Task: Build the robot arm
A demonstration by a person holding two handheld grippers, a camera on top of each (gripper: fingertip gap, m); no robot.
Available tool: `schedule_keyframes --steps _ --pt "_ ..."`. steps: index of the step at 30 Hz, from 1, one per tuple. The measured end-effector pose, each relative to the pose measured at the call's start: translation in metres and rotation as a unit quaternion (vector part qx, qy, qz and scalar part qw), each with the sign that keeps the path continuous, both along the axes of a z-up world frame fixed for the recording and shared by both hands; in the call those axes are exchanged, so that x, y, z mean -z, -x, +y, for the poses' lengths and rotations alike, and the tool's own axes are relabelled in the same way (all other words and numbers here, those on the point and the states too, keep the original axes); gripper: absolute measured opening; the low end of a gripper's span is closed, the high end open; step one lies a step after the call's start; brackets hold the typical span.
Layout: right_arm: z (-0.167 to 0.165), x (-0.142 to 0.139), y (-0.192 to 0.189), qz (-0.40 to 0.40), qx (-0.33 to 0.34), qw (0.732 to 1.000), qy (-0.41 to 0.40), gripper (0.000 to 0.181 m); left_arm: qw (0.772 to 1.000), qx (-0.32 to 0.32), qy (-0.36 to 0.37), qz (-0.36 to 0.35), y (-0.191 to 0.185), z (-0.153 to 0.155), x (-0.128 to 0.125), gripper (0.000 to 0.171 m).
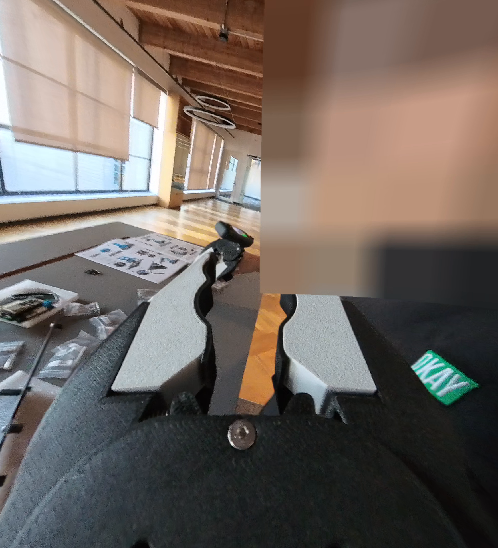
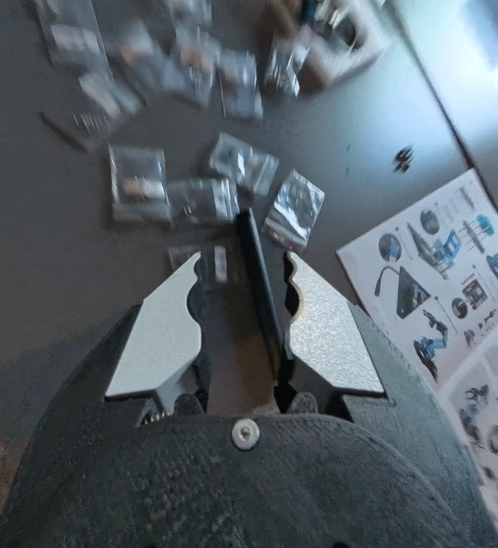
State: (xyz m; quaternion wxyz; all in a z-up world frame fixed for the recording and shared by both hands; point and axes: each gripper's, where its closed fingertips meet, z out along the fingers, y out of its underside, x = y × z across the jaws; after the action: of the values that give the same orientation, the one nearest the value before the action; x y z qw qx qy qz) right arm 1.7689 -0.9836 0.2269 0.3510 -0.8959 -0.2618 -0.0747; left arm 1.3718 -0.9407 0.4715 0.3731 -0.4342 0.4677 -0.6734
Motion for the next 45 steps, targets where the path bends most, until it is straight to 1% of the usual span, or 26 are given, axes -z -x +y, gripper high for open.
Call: schedule_keyframes --steps 3,5,6,7,8,10,12,14,16,17,19,22,24,26,28,29,31,33,34,36,37,38,40,42,44,45 --pt "0.001 0.018 -0.017 -0.023 -0.026 0.997 0.063 0.032 0.995 -0.063 -0.072 -0.024 0.011 0.005 0.009 0.042" --pt "0.003 0.025 -0.021 -0.024 -0.036 0.995 0.092 0.028 0.983 -0.129 -0.115 -0.06 0.019 0.011 0.013 0.043" --pt "0.002 0.029 -0.024 -0.031 -0.04 0.993 0.109 0.027 0.977 -0.15 -0.13 -0.084 0.025 0.011 0.016 0.04" --pt "0.0 0.033 -0.026 -0.039 -0.046 0.99 0.127 0.027 0.975 -0.146 -0.139 -0.096 0.03 0.004 0.02 0.032" --pt "-0.001 0.036 -0.029 -0.049 -0.051 0.987 0.142 0.027 0.98 -0.125 -0.133 -0.084 0.032 -0.004 0.028 0.027" --pt "-0.003 0.041 -0.036 -0.064 -0.057 0.982 0.168 0.024 0.99 -0.097 -0.092 -0.049 0.033 -0.015 0.041 0.031" --pt "-0.003 0.046 -0.04 -0.067 -0.061 0.978 0.188 0.024 0.994 -0.083 -0.058 -0.035 0.034 -0.028 0.043 0.032" --pt "-0.002 0.049 -0.042 -0.069 -0.078 0.974 0.199 0.024 0.994 -0.091 -0.061 -0.024 0.032 -0.041 0.045 0.031" --pt "-0.004 0.054 -0.044 -0.077 -0.096 0.968 0.218 0.022 0.992 -0.101 -0.082 -0.002 0.026 -0.055 0.05 0.03" --pt "-0.006 0.056 -0.043 -0.076 -0.111 0.964 0.231 0.017 0.99 -0.108 -0.087 0.008 0.02 -0.061 0.053 0.03" --pt "-0.001 0.056 -0.043 -0.078 -0.124 0.963 0.228 0.017 0.988 -0.126 -0.085 0.023 0.003 -0.071 0.059 0.029" --pt "0.0 0.055 -0.043 -0.113 -0.15 0.956 0.227 0.017 0.988 -0.134 -0.059 0.04 -0.042 -0.087 0.073 0.028" --pt "0.005 0.05 -0.045 -0.198 -0.193 0.944 0.18 0.015 0.989 -0.129 -0.029 0.061 -0.082 -0.095 0.088 0.029" --pt "0.008 0.036 -0.039 -0.285 -0.239 0.922 0.106 0.015 0.99 -0.114 0.01 0.083 -0.126 -0.099 0.104 0.03" --pt "0.009 0.018 -0.018 -0.324 -0.277 0.904 0.011 0.015 0.989 -0.094 0.057 0.098 -0.169 -0.097 0.12 0.031" --pt "0.006 0.01 -0.007 -0.346 -0.3 0.888 -0.035 0.015 0.987 -0.086 0.078 0.114 -0.19 -0.093 0.131 0.032" --pt "-0.001 -0.002 0.016 -0.391 -0.341 0.845 -0.127 0.016 0.98 -0.063 0.13 0.139 -0.229 -0.085 0.152 0.035" --pt "-0.014 -0.012 0.04 -0.404 -0.375 0.807 -0.212 0.016 0.965 -0.019 0.213 0.153 -0.262 -0.079 0.168 0.038" --pt "-0.022 -0.018 0.052 -0.407 -0.389 0.787 -0.253 0.016 0.953 0.009 0.262 0.152 -0.275 -0.078 0.172 0.039" --pt "-0.036 -0.03 0.071 -0.411 -0.411 0.75 -0.316 0.015 0.923 0.063 0.355 0.139 -0.295 -0.081 0.174 0.041" --pt "-0.041 -0.035 0.077 -0.406 -0.415 0.742 -0.336 0.015 0.91 0.076 0.387 0.13 -0.303 -0.084 0.175 0.043" --pt "-0.045 -0.039 0.082 -0.398 -0.417 0.739 -0.349 0.015 0.9 0.079 0.41 0.127 -0.309 -0.087 0.177 0.047" --pt "-0.049 -0.044 0.084 -0.402 -0.418 0.727 -0.368 0.016 0.881 0.077 0.454 0.109 -0.318 -0.088 0.18 0.047" --pt "-0.056 -0.048 0.089 -0.397 -0.436 0.703 -0.398 0.015 0.862 0.08 0.491 0.099 -0.327 -0.087 0.183 0.051" --pt "-0.057 -0.048 0.088 -0.396 -0.442 0.698 -0.401 0.015 0.852 0.065 0.514 0.078 -0.331 -0.079 0.182 0.052" --pt "-0.057 -0.047 0.087 -0.397 -0.443 0.697 -0.4 0.015 0.853 0.052 0.514 0.077 -0.333 -0.077 0.184 0.052"
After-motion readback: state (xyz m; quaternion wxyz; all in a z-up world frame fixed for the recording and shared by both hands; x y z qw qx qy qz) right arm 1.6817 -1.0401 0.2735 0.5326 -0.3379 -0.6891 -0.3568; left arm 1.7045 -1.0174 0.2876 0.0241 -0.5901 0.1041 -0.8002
